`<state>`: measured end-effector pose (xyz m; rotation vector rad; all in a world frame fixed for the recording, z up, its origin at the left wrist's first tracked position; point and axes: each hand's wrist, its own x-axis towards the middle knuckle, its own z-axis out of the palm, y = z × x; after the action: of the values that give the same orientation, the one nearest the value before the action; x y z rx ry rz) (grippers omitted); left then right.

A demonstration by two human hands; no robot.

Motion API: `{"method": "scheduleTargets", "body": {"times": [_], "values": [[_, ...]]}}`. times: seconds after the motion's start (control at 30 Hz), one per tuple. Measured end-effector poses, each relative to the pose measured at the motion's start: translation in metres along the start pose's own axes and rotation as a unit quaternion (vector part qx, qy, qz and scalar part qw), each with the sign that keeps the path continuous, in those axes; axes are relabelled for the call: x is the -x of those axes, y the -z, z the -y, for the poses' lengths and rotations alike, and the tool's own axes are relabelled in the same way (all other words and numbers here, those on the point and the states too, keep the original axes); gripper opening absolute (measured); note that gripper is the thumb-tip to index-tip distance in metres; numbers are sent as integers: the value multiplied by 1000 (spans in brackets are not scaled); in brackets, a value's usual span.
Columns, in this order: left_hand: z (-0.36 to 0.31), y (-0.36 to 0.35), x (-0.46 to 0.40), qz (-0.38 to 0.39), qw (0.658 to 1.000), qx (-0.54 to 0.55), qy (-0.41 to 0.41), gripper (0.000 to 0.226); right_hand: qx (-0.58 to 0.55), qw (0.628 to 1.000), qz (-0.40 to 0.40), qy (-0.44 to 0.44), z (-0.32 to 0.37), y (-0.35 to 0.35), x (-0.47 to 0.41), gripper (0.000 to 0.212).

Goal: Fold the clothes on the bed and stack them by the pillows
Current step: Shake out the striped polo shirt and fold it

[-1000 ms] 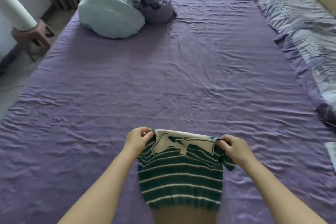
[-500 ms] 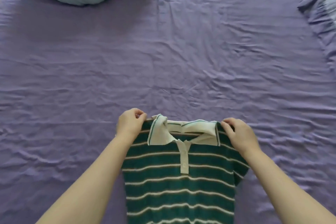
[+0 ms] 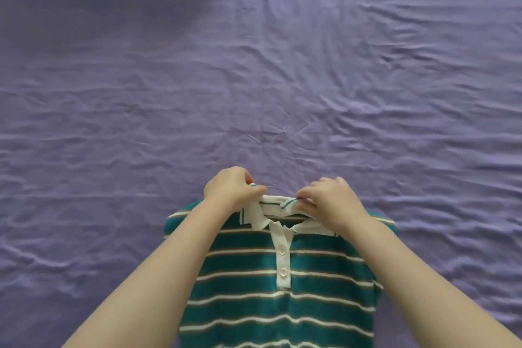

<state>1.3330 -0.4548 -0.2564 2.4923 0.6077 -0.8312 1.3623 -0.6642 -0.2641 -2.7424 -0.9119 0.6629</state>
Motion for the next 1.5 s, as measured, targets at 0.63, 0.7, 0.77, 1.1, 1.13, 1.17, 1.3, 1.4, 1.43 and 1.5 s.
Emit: {"method": "scheduleTargets", "body": {"times": [0.63,0.7,0.77,1.1,1.13,1.17,1.3,1.4,1.43,1.5], "values": [[17,5,-25,-39,976,210,53,21,-272,908,-84,-307,-22,14,-23,33],[19,4,-23,-30,958,276,70,28,-302,902,-80,-298,-23,12,-17,33],[19,6,-22,-24,914,393,98,34,-347,889,-94,-283,-22,11,-15,30],[21,-1,-7,-172,984,53,8,14,-17,966,-157,-206,4,-1,-17,33],[17,-3,-6,-238,970,-10,-54,18,6,968,-142,-208,5,-5,-17,40],[11,-3,-7,-271,954,-51,-119,21,17,968,-132,-215,6,-8,-17,43],[-16,-9,-14,-189,913,-285,-224,22,-5,959,-141,-247,10,-13,-19,27],[-9,-3,-16,-170,921,-290,-196,20,-73,952,-177,-240,6,-9,-13,20],[-3,1,-15,-161,928,-267,-205,20,-109,948,-186,-235,2,-5,-10,19],[10,14,-14,-111,952,-186,-217,20,-221,933,-173,-227,-7,3,-3,16]]}}
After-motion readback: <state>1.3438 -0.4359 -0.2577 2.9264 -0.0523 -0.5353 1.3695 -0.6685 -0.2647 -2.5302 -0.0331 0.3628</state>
